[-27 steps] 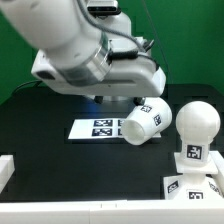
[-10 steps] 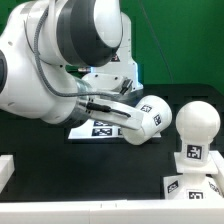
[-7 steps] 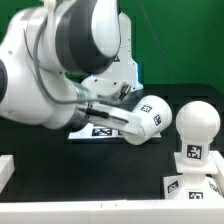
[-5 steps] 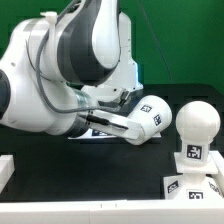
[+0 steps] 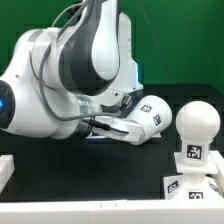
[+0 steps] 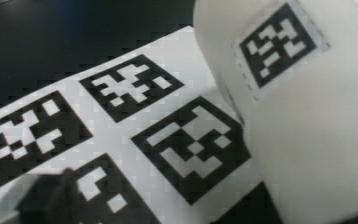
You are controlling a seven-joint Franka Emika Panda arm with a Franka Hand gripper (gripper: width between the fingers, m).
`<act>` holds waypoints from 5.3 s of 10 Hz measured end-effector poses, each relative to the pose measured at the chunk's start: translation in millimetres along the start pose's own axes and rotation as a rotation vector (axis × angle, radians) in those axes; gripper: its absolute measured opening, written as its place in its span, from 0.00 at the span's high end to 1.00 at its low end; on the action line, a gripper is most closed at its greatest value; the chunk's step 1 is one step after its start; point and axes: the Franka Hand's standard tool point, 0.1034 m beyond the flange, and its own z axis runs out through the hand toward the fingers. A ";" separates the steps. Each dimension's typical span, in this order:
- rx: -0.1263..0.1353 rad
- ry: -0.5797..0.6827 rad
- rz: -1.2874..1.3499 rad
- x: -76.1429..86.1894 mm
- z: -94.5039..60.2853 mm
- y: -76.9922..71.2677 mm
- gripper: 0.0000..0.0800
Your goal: Assemble lamp
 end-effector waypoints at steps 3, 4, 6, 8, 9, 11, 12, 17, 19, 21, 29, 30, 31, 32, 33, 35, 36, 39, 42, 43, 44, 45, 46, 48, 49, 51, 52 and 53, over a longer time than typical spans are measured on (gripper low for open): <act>0.000 0.000 0.000 0.0 0.0 0.0 0.72; 0.000 0.000 0.000 0.0 0.0 0.0 0.72; 0.000 0.000 0.000 0.0 0.0 0.0 0.97; 0.000 0.000 0.000 0.1 0.0 0.0 0.97; 0.000 0.000 0.000 0.1 0.0 0.0 0.97; -0.001 0.007 -0.007 -4.5 -9.4 -6.1 0.97; -0.001 0.010 -0.024 -12.5 -19.4 -11.9 0.97; -0.043 0.129 -0.131 -51.7 -60.7 -28.4 0.97; -0.040 0.152 -0.131 -47.4 -61.4 -29.2 0.97; -0.060 0.309 -0.185 -63.6 -79.1 -42.5 0.97; -0.105 0.815 -0.369 -117.7 -141.3 -84.1 0.97; -0.090 0.881 -0.384 -118.4 -144.7 -87.4 0.97; -0.126 0.924 -0.412 -129.7 -158.3 -87.4 0.97; -0.183 1.011 -0.451 -142.8 -181.1 -93.5 0.97; -0.252 1.111 -0.494 -159.5 -200.3 -104.5 0.97; -0.306 1.265 -0.501 -178.1 -209.0 -131.0 0.97; -0.283 1.322 -0.519 -175.8 -210.3 -130.9 0.97; -0.257 1.465 -0.510 -175.3 -211.7 -134.3 0.97; -0.257 1.465 -0.510 -175.3 -211.7 -134.3 0.97; -0.257 1.465 -0.510 -175.3 -211.7 -134.3 0.97; -0.257 1.465 -0.510 -175.3 -211.7 -134.3 0.97; -0.257 1.465 -0.510 -175.3 -211.7 -134.3 0.97; -0.257 1.465 -0.510 -175.3 -211.7 -134.3 0.97; -0.257 1.465 -0.510 -175.3 -211.7 -134.3 0.97; -0.257 1.465 -0.510 -175.3 -211.7 -134.3 0.97; -0.315 1.597 -0.486 -178.7 -220.5 -142.0 0.97; -0.320 1.604 -0.487 -180.7 -223.9 -145.5 0.97; -0.338 1.624 -0.498 -182.6 -231.0 -152.9 0.97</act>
Offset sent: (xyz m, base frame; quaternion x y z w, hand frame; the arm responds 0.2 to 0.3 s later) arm 0.0000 0.0000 0.0000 0.0000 0.0000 0.0000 1.0000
